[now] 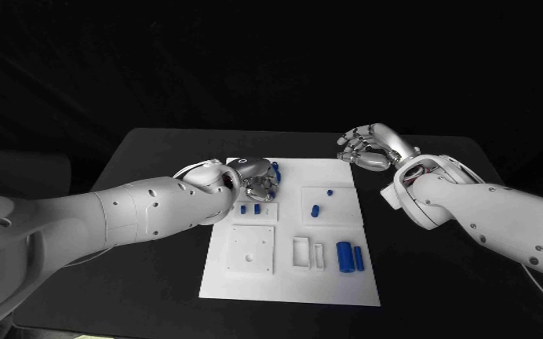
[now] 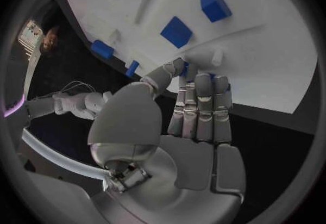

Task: Assemble the parts on the task board

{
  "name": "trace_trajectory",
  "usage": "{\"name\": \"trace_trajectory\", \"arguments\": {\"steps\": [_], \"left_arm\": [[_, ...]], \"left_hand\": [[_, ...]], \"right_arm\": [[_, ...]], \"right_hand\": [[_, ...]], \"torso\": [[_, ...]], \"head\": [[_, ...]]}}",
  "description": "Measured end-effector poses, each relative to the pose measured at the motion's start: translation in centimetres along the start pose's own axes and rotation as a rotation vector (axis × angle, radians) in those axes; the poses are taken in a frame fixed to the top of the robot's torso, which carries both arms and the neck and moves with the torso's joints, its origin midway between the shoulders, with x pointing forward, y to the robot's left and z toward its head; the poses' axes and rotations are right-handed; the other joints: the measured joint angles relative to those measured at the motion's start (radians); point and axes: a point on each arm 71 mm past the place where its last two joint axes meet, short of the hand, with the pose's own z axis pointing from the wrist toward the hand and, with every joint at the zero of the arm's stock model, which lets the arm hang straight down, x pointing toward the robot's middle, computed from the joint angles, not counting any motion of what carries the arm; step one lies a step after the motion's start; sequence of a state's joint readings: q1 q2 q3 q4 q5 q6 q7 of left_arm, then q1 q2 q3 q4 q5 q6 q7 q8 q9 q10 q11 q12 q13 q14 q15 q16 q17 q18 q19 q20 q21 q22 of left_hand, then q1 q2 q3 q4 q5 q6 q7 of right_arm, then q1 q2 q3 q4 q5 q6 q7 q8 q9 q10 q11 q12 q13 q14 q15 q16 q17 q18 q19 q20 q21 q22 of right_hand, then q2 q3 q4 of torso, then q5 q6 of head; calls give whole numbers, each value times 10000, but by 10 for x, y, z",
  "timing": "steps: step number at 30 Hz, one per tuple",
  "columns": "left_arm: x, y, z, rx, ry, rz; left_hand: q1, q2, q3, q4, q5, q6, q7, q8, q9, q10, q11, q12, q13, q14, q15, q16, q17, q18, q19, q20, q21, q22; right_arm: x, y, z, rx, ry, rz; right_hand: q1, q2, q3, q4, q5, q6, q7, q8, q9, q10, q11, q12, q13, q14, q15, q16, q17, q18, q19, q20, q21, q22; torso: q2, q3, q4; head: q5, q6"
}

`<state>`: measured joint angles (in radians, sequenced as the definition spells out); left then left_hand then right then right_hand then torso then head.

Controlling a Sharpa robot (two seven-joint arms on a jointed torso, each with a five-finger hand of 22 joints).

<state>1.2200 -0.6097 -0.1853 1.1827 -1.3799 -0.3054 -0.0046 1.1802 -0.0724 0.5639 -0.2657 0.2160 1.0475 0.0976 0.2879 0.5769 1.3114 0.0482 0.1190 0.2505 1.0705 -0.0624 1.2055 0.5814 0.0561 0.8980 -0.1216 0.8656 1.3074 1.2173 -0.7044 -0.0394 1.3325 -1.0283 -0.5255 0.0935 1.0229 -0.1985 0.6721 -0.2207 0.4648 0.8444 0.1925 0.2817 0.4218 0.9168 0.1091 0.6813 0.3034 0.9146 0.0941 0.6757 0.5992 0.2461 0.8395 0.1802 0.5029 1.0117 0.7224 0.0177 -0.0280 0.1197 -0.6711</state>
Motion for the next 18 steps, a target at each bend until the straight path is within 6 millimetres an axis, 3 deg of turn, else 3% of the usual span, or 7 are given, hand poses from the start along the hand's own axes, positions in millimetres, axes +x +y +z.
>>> {"name": "trace_trajectory", "arguments": {"steps": [18], "left_arm": [[-23, 9, -20, -129, -509, -1315]], "left_hand": [[0, -5, -20, -21, 6, 47, -14, 16, -11, 0, 0, -1, -17, 48, 21, 35, 1, -24, 48, -17, 53, 7]], "right_arm": [[-1, -1, -1, 17, -12, -11]], "right_hand": [[0, 0, 0, 0, 0, 0, 0, -1, -8, 0, 0, 0, -13, 0, 0, 0, -9, 1, 0, 0, -35, 4]], "torso": [[3, -7, 9]], "head": [[56, 5]]}}
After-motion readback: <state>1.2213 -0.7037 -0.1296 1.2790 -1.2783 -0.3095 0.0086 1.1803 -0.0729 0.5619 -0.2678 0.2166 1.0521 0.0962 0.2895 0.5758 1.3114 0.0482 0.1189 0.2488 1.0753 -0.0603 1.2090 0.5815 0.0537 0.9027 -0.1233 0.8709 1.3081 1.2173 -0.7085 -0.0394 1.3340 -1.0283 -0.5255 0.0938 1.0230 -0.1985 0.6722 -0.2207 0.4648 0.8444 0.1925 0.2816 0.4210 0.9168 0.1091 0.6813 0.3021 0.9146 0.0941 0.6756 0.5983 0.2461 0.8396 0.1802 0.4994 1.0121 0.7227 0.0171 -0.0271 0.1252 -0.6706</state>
